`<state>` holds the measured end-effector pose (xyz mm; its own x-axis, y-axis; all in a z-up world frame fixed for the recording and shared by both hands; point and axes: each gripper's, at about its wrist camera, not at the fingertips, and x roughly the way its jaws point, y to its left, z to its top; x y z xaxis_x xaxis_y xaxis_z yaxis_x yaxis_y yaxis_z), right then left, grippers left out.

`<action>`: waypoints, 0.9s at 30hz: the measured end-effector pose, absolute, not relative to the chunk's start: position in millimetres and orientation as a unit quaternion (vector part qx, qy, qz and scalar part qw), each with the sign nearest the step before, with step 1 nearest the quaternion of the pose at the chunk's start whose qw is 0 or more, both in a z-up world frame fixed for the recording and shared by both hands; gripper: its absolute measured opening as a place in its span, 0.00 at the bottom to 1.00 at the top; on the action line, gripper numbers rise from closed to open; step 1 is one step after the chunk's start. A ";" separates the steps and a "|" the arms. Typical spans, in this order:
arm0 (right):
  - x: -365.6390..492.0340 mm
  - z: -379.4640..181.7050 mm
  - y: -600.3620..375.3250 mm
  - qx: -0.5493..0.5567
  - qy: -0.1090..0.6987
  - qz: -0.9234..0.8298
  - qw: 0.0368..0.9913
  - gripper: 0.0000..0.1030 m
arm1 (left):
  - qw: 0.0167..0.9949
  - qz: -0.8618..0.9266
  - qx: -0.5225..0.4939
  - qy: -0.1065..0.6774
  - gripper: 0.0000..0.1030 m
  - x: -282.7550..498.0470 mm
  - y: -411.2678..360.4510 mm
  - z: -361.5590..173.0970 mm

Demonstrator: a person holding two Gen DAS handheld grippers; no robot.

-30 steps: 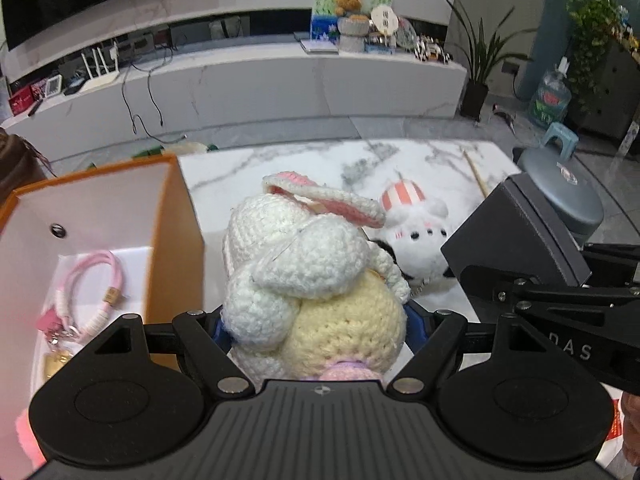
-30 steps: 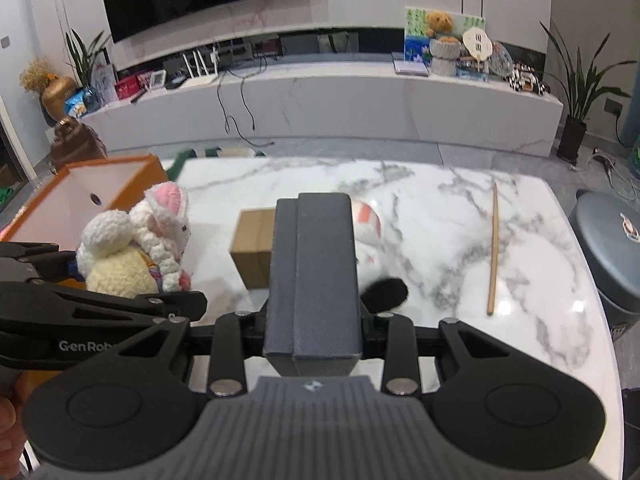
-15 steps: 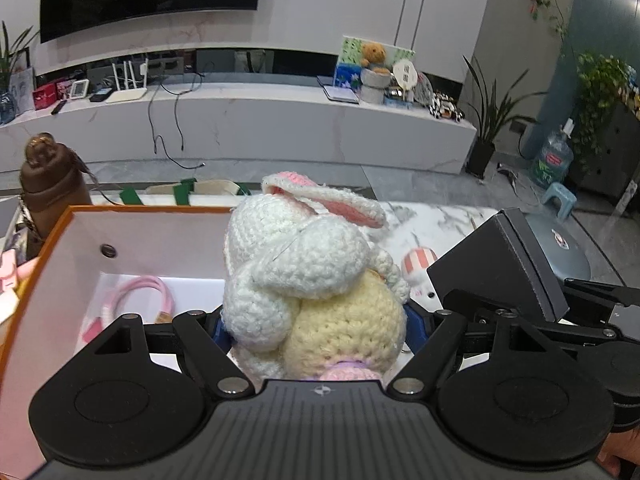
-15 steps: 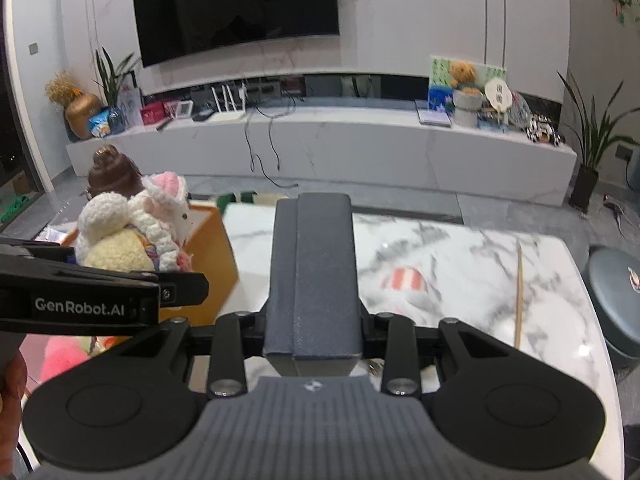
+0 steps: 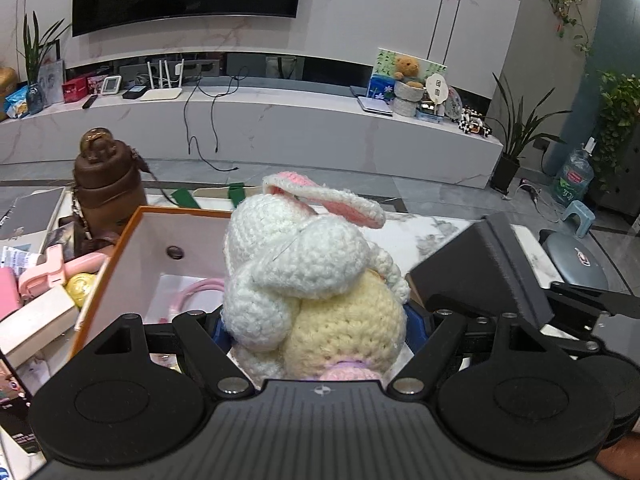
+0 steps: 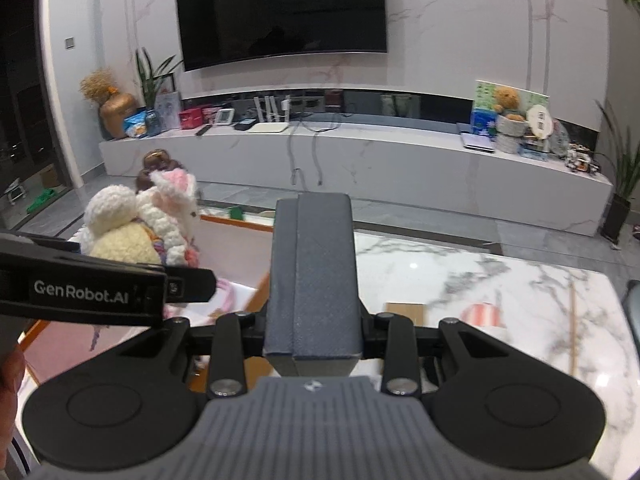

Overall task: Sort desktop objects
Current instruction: 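Lift the crocheted bunny and gray box and carry both over the white box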

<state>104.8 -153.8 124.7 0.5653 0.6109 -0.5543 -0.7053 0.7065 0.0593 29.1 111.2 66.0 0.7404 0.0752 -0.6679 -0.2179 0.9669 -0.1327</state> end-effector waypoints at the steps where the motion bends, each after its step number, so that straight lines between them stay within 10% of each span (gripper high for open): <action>1: 101.9 123.6 -146.2 -0.088 0.276 0.380 0.879 0.35 | 0.927 0.082 -0.101 0.352 0.88 28.0 115.1 65.8; 27: 83.7 69.9 -40.6 -0.168 0.301 0.443 0.827 0.35 | 0.890 0.146 -0.106 0.420 0.88 26.5 197.3 22.2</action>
